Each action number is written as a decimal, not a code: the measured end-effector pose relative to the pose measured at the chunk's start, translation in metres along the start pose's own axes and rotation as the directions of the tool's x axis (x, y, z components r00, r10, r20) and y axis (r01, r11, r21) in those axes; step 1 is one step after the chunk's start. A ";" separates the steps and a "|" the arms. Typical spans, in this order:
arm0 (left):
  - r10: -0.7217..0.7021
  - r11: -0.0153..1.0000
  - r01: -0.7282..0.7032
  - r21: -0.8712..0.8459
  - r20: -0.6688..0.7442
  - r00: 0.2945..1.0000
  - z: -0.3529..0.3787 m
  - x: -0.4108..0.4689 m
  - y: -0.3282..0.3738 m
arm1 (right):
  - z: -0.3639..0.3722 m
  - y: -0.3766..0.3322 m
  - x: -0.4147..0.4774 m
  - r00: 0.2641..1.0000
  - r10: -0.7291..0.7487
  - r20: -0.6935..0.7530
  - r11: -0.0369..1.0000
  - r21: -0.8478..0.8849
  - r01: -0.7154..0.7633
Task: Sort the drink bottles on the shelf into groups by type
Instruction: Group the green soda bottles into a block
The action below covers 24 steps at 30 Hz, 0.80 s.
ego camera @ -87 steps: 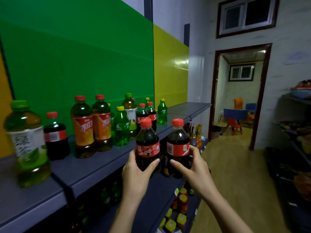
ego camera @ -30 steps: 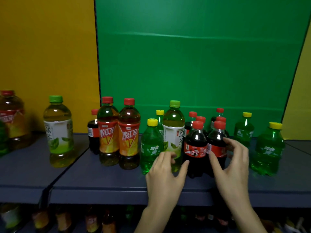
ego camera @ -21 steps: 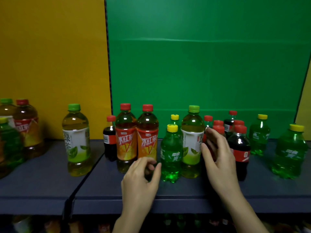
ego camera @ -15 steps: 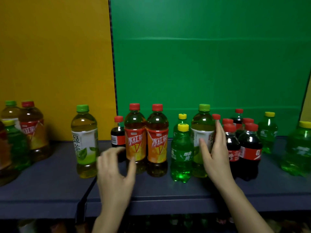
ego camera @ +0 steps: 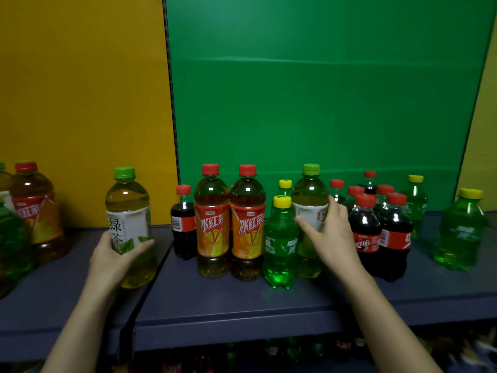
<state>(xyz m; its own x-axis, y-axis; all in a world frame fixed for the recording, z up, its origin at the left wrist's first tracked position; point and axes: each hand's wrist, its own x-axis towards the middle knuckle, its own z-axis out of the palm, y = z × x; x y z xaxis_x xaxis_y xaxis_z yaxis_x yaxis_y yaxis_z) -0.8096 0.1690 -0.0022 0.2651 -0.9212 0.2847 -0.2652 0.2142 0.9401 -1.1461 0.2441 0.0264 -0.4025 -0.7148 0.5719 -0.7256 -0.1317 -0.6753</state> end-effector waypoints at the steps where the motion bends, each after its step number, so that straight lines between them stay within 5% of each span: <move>1: 0.002 1.000 -0.003 -0.004 -0.005 1.000 0.001 -0.001 0.001 | -0.001 -0.001 0.002 1.000 0.007 0.007 1.000 0.004 -0.007; 8: 0.090 0.996 -0.088 0.034 -0.076 0.993 0.002 -0.011 0.002 | 0.002 0.004 0.006 0.969 0.112 0.222 0.911 0.366 -0.190; 16: 0.200 0.979 -0.190 0.071 -0.188 0.962 -0.002 -0.040 0.014 | -0.005 0.003 0.012 0.996 -0.010 0.085 0.967 0.255 -0.012; 24: 0.287 0.957 -0.291 0.000 -0.156 0.945 -0.010 -0.077 0.046 | -0.052 -0.021 -0.003 0.986 -0.155 -0.061 0.961 0.222 0.165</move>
<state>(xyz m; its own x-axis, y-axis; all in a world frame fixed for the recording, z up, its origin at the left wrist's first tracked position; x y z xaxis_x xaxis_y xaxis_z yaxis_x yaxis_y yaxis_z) -0.8332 0.2535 0.0209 0.3190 -0.7585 0.5683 -0.3312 0.4726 0.8167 -1.1583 0.2846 0.0628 -0.3189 -0.6423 0.6970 -0.6398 -0.3967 -0.6583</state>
